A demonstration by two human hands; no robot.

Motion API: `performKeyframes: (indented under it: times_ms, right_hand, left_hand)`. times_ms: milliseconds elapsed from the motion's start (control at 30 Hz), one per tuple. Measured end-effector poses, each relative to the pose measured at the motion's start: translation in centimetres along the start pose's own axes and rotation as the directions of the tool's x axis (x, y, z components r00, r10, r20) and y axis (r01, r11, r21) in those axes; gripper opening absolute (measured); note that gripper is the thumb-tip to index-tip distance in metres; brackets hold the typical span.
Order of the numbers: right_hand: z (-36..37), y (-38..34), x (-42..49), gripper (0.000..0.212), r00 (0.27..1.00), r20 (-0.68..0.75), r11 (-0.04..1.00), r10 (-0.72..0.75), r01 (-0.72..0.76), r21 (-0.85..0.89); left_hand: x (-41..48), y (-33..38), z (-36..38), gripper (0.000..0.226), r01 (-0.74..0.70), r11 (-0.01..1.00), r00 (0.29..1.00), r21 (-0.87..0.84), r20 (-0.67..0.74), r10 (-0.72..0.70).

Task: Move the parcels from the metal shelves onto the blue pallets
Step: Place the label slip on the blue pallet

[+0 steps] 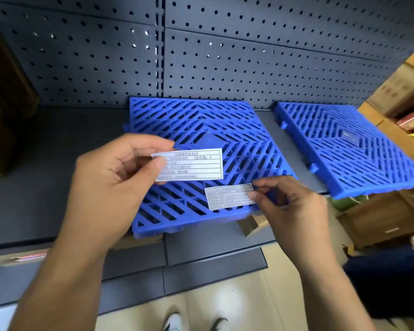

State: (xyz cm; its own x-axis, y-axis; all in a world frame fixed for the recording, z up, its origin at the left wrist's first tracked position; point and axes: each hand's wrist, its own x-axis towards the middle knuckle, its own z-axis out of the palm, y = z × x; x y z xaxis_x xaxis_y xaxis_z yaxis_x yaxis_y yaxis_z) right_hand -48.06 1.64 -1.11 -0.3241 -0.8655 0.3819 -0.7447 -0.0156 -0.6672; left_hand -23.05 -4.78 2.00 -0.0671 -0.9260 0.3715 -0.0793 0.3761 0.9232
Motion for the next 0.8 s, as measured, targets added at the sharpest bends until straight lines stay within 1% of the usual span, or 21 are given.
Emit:
performKeyframes:
  times_ms: [200, 500, 633, 800]
  right_hand:
    - [-0.3, -0.1, -0.1, 0.017, 0.999, 0.023, 0.999, -0.036, 0.036, 0.027]
    - [-0.6, 0.1, -0.4, 0.017, 0.995, 0.052, 0.996, -0.086, 0.083, 0.045]
    - [-0.4, 0.7, -0.2, 0.015, 0.994, 0.053, 0.995, -0.096, 0.095, 0.021]
    - [-0.2, 1.4, -0.3, 0.010, 0.988, 0.112, 0.994, -0.105, 0.106, -0.005]
  left_hand:
    - [-0.1, 0.3, 1.1, 0.036, 0.009, 1.000, 1.000, -0.024, 0.029, -0.008]
    - [0.5, 1.0, 3.3, 0.036, -0.049, 0.999, 0.997, 0.002, 0.067, 0.048]
    - [0.8, 0.8, 3.9, 0.033, -0.038, 0.999, 0.996, -0.015, 0.076, 0.039]
    - [1.0, 0.7, 4.5, 0.031, -0.032, 0.999, 0.995, -0.041, 0.095, 0.035]
